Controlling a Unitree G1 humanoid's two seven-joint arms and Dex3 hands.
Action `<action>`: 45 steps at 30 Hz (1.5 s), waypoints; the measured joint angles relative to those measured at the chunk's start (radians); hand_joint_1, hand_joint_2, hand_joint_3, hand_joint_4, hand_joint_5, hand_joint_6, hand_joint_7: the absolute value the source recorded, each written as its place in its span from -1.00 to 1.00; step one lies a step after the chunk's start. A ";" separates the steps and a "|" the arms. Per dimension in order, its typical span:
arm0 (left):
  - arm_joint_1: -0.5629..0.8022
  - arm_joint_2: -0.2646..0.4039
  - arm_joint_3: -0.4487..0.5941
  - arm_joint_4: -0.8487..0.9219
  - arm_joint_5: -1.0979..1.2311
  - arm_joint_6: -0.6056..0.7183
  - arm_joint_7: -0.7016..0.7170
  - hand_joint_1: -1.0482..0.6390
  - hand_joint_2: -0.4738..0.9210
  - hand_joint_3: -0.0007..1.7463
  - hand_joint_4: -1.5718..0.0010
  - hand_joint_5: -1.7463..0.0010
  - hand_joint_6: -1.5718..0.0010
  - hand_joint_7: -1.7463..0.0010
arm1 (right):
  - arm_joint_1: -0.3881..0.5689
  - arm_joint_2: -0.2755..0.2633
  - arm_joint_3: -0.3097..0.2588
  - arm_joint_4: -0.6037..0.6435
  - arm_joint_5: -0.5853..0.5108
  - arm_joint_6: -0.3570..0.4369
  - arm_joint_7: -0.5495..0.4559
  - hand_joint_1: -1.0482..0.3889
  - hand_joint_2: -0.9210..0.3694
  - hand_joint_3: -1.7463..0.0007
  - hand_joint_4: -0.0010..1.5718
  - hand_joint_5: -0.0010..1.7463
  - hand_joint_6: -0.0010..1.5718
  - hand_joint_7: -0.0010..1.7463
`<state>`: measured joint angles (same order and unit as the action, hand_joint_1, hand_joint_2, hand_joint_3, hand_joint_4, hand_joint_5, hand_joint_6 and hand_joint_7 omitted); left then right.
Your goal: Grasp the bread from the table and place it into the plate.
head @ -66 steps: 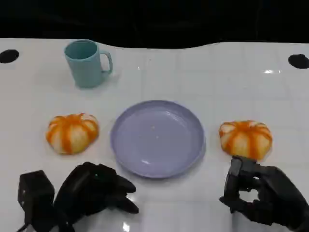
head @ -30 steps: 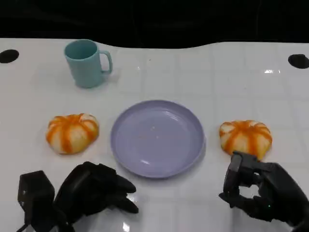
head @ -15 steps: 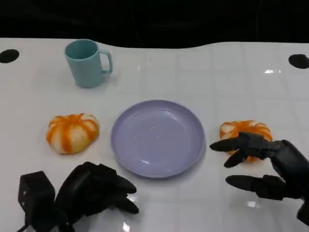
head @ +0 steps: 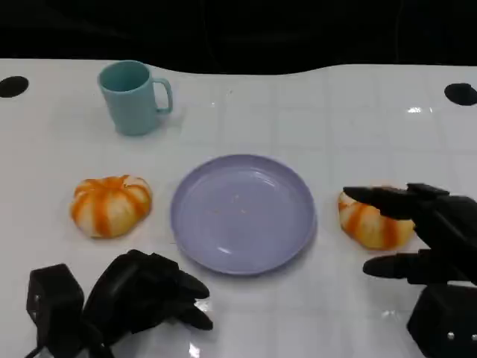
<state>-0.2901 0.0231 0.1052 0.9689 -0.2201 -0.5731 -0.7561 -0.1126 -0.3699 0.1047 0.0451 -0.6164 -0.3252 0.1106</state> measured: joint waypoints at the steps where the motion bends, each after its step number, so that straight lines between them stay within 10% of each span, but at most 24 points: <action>1: 0.000 0.000 0.000 0.000 0.000 0.000 0.000 -1.00 0.83 -1.00 -1.00 0.75 -0.98 0.99 | -0.005 -0.004 0.008 -0.004 -0.039 0.016 -0.015 -0.49 -0.98 0.96 -0.77 -0.55 -0.64 -1.00; 14: 0.011 -0.001 -0.002 -0.019 -0.003 0.011 0.000 -1.00 0.81 -1.00 -1.00 0.74 -0.99 0.99 | -0.087 -0.036 0.121 0.046 -0.263 0.167 -0.068 -0.52 -0.95 1.00 -0.86 -0.59 -0.71 -1.00; 33: 0.037 -0.003 -0.005 -0.075 -0.008 0.044 0.000 -1.00 0.79 -1.00 -1.00 0.74 -0.98 1.00 | -0.320 0.002 0.315 0.495 -0.315 0.238 -0.183 -0.52 -0.97 0.99 -0.72 -0.74 -0.65 -0.99; 39: 0.041 -0.004 -0.005 -0.080 -0.008 0.045 0.000 -1.00 0.79 -1.00 -1.00 0.75 -0.98 1.00 | -0.377 0.023 0.351 0.617 -0.303 0.226 -0.253 -0.19 -0.99 1.00 -0.42 -0.73 -0.44 -0.95; 41: 0.043 -0.004 -0.005 -0.081 -0.008 0.046 0.000 -1.00 0.79 -1.00 -0.99 0.75 -0.98 1.00 | -0.390 0.033 0.351 0.657 -0.285 0.208 -0.294 0.01 -0.99 1.00 -0.14 -0.58 -0.22 -0.91; 43: 0.045 -0.004 -0.006 -0.084 -0.007 0.046 0.000 -1.00 0.79 -1.00 -0.99 0.75 -0.98 1.00 | -0.398 0.040 0.352 0.691 -0.272 0.187 -0.336 0.14 -1.00 0.95 -0.05 0.23 0.13 -0.90; 45: 0.047 -0.004 -0.007 -0.087 -0.007 0.046 0.000 -1.00 0.79 -1.00 -0.99 0.75 -0.98 1.00 | -0.406 0.042 0.355 0.721 -0.268 0.154 -0.399 0.17 -1.00 0.73 0.13 0.54 0.49 -0.83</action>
<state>-0.2431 0.0196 0.0986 0.8820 -0.2273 -0.5274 -0.7564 -0.5189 -0.3282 0.4595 0.7664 -0.8847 -0.1710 -0.2882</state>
